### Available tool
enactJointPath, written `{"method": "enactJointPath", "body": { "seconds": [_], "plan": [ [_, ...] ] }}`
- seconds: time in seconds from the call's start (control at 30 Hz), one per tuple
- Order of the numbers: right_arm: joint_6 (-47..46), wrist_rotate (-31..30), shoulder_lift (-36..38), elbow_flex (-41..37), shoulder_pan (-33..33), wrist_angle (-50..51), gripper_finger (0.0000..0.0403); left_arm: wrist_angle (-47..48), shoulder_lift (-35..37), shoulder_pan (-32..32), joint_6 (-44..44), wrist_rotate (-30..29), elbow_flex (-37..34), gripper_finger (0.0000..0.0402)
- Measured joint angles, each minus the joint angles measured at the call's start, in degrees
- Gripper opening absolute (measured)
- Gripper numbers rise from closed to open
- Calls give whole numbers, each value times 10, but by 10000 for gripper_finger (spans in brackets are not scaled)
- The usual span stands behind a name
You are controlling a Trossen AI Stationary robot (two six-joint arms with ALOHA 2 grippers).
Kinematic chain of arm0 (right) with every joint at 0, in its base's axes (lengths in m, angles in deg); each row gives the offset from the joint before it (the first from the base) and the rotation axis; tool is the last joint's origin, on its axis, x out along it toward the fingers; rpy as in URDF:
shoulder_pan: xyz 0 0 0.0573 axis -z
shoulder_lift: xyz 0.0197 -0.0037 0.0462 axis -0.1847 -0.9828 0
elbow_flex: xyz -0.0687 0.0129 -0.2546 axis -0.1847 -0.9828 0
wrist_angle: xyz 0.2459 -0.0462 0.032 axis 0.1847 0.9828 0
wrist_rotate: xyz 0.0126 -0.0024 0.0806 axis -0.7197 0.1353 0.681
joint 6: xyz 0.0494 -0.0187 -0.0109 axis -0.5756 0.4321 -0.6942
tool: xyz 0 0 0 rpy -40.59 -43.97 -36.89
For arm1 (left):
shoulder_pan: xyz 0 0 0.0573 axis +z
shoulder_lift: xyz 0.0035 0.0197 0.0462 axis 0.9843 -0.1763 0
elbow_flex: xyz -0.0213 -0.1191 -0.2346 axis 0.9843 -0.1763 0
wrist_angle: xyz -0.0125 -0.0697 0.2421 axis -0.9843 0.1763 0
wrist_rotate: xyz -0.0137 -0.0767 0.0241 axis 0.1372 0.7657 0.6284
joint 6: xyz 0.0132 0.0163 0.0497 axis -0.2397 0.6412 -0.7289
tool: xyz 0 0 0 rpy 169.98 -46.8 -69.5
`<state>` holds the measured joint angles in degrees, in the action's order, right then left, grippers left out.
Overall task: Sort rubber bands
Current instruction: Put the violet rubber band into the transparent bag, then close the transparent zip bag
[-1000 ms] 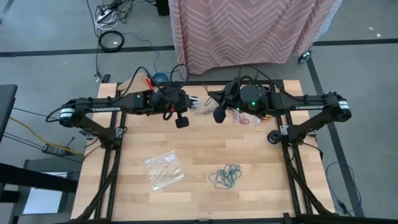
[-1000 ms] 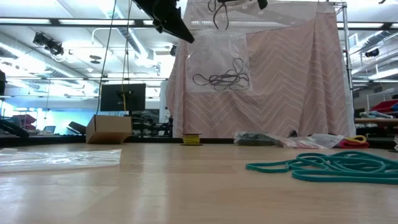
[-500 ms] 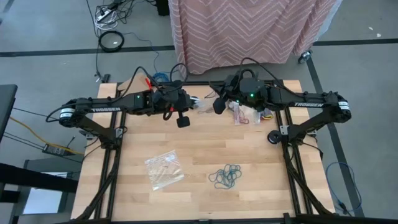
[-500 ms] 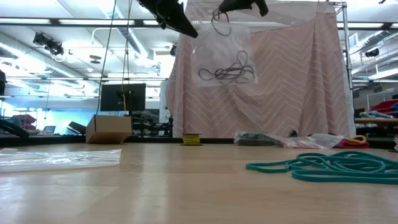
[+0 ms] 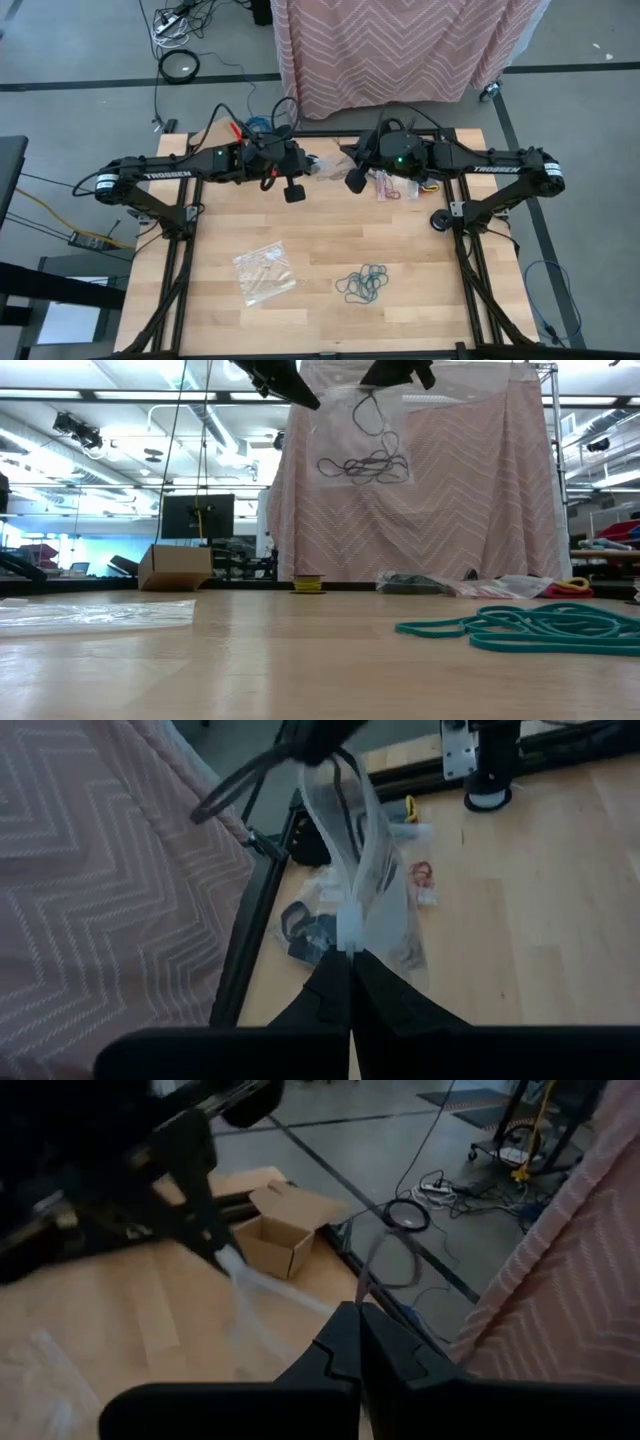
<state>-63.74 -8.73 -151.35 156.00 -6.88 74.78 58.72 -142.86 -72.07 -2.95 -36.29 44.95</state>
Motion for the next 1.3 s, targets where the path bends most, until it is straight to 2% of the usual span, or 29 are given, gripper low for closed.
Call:
{"method": "enactJointPath", "body": {
  "seconds": [0.1,0.3,0.6,0.83,1.0,1.13,1.3],
  "plan": [
    [22,4,0,0,-6,10,0,18,0,0,0,0,0,1],
    [45,84,0,0,-6,57,13,33,0,0,0,7,0,1],
    [39,125,-1,0,-6,77,94,34,0,0,4,36,0,1],
    [38,171,-1,0,-6,76,149,101,0,0,4,37,0,1],
    [23,178,-1,0,-6,75,157,151,0,0,2,37,0,1],
    [23,202,-2,0,-6,50,156,150,0,0,1,40,0,1],
    [36,232,-30,0,-6,-24,158,132,0,0,0,84,0,1]
  ]
}}
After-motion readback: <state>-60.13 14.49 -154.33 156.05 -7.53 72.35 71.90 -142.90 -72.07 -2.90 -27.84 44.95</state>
